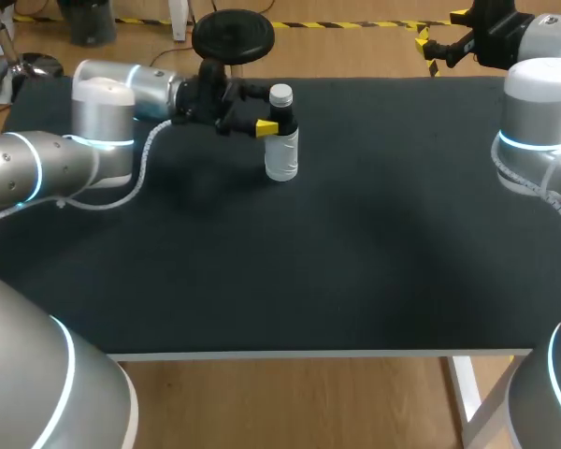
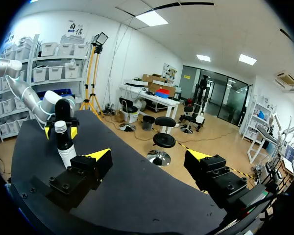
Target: Unscrew the bottle cap
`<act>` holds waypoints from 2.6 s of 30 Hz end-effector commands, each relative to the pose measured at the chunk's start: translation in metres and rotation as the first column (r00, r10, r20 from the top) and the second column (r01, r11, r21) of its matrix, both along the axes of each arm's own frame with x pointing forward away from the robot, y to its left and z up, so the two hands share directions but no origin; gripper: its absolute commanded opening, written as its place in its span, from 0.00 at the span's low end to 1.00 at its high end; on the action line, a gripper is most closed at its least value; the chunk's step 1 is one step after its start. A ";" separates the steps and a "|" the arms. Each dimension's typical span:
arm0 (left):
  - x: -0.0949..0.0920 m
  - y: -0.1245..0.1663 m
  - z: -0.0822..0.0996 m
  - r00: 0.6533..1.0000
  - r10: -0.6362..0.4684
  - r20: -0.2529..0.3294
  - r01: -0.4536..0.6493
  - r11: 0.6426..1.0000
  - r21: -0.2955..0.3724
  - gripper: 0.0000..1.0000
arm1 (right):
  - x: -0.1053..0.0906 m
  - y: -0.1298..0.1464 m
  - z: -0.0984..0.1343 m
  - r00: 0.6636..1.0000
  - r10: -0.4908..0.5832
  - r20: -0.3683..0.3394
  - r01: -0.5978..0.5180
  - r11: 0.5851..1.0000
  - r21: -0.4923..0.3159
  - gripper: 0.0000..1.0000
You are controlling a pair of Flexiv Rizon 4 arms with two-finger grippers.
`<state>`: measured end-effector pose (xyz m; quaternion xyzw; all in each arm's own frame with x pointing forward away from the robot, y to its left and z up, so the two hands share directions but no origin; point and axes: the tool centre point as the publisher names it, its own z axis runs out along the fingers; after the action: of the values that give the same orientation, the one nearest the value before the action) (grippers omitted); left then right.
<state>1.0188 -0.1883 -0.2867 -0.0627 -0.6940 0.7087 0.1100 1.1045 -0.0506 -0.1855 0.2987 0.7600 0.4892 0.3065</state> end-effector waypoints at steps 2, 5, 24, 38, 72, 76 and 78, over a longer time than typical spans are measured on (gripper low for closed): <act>0.005 -0.004 -0.004 1.000 -0.026 -0.002 0.026 1.000 -0.005 1.00 | 0.000 0.000 0.000 1.000 0.000 0.000 0.000 1.000 0.000 1.00; 0.005 -0.007 -0.003 1.000 -0.030 0.002 0.030 1.000 -0.001 1.00 | 0.000 0.000 0.000 1.000 0.000 0.000 0.000 1.000 0.000 1.00; 0.004 -0.012 0.001 0.999 -0.045 0.019 0.044 0.999 0.013 0.37 | 0.000 0.000 0.000 1.000 0.000 0.000 0.000 1.000 0.000 1.00; 0.004 -0.006 0.004 0.999 -0.038 0.033 0.038 0.999 0.008 0.00 | 0.000 0.000 0.000 1.000 0.000 0.000 0.000 1.000 0.000 1.00; 0.006 0.002 0.004 0.999 0.007 0.044 -0.007 1.000 -0.003 0.00 | 0.000 0.000 0.000 1.000 0.000 0.000 0.000 1.000 0.000 1.00; 0.006 0.002 0.004 0.999 0.007 0.044 -0.007 1.000 -0.003 0.00 | 0.000 0.000 0.000 1.000 0.000 0.000 0.000 1.000 0.000 1.00; 0.006 0.002 0.004 0.999 0.007 0.044 -0.007 1.000 -0.003 0.00 | 0.000 0.000 0.000 1.000 0.000 0.000 0.000 1.000 0.000 1.00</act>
<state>1.0264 -0.1862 -0.2836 -0.0767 -0.6944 0.7092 0.0946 1.1045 -0.0506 -0.1855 0.2987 0.7600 0.4892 0.3065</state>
